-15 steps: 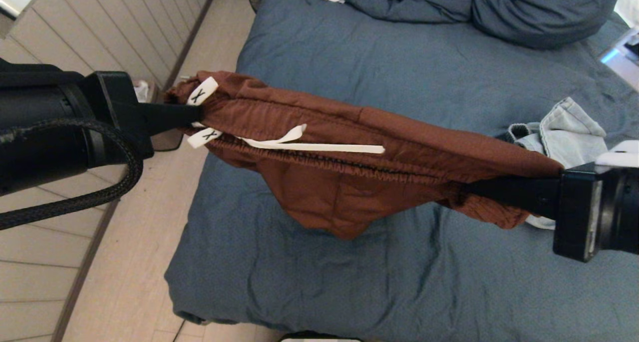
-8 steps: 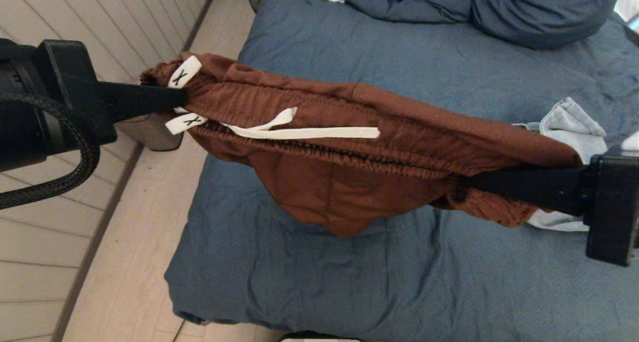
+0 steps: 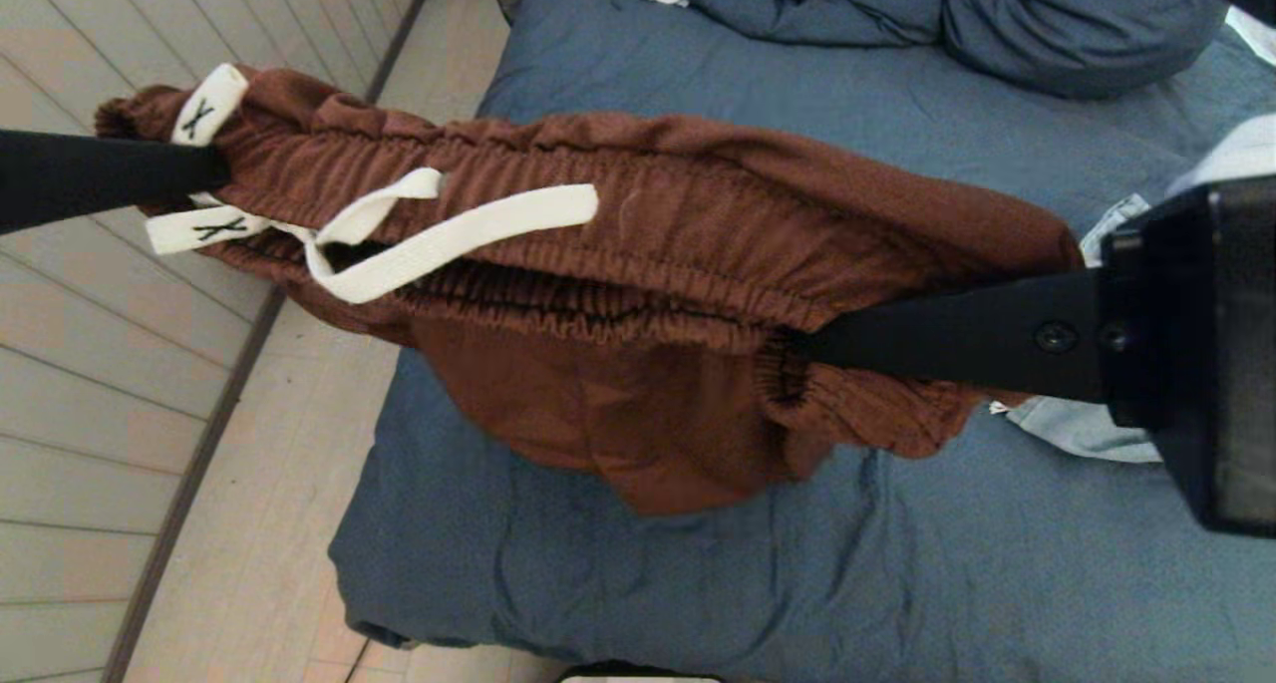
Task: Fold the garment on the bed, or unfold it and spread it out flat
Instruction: Unford the brown shorts
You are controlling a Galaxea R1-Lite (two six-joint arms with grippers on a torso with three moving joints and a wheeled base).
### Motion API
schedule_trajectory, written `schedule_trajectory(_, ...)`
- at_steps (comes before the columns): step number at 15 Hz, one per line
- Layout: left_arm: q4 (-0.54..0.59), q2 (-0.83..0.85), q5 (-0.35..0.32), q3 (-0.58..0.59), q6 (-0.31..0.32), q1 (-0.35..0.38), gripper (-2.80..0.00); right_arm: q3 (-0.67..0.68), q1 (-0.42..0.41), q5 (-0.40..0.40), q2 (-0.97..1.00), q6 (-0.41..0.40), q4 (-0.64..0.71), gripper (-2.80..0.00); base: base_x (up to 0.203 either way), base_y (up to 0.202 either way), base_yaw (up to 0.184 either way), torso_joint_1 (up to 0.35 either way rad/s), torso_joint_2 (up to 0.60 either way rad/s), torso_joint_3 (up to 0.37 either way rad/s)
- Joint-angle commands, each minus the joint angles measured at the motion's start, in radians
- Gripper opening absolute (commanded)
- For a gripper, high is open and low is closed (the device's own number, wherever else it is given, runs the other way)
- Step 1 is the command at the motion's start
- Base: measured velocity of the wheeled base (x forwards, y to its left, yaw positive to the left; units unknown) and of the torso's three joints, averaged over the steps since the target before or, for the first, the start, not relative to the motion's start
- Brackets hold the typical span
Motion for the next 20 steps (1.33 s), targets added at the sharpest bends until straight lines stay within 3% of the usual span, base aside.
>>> schedule_trajectory(1,0.087,-0.035,0.002,-0.079,-0.002,-0.006,-2.8,-0.13,0.026,0.063,0.07,0.036,0.058,-2.8,0.0,0.0,0.0,0.0,0.0,0.0)
schedule_trajectory(3,0.114,-0.044,0.003,-0.129,-0.004,-0.008,-2.8,-0.219,0.028,0.155,0.093,0.074,0.107,-2.8,0.0,0.0,0.0,0.0,0.0,0.0)
schedule_trajectory(5,0.112,-0.002,0.002,-0.206,-0.004,-0.008,-2.8,-0.275,-0.036,0.205,0.129,0.088,0.118,-2.8,0.0,0.0,0.0,0.0,0.0,0.0)
schedule_trajectory(8,0.114,0.135,0.004,-0.351,-0.005,-0.008,-2.8,-0.384,-0.239,0.317,0.19,0.117,0.145,-2.8,0.0,0.0,0.0,0.0,0.0,0.0)
schedule_trajectory(12,0.092,0.288,-0.007,-0.36,-0.016,-0.005,-2.8,-0.401,-0.491,0.463,0.268,0.173,0.161,-2.8,0.0,0.0,0.0,0.0,0.0,0.0)
schedule_trajectory(16,-0.022,0.495,-0.014,-0.34,-0.044,0.056,-2.8,-0.401,-0.692,0.553,0.381,0.161,0.155,-2.8,0.0,0.0,0.0,0.0,0.0,0.0)
schedule_trajectory(20,-0.23,0.742,-0.08,-0.379,-0.044,0.179,-2.8,-0.407,-0.818,0.644,0.516,0.139,0.051,-2.8,0.0,0.0,0.0,0.0,0.0,0.0)
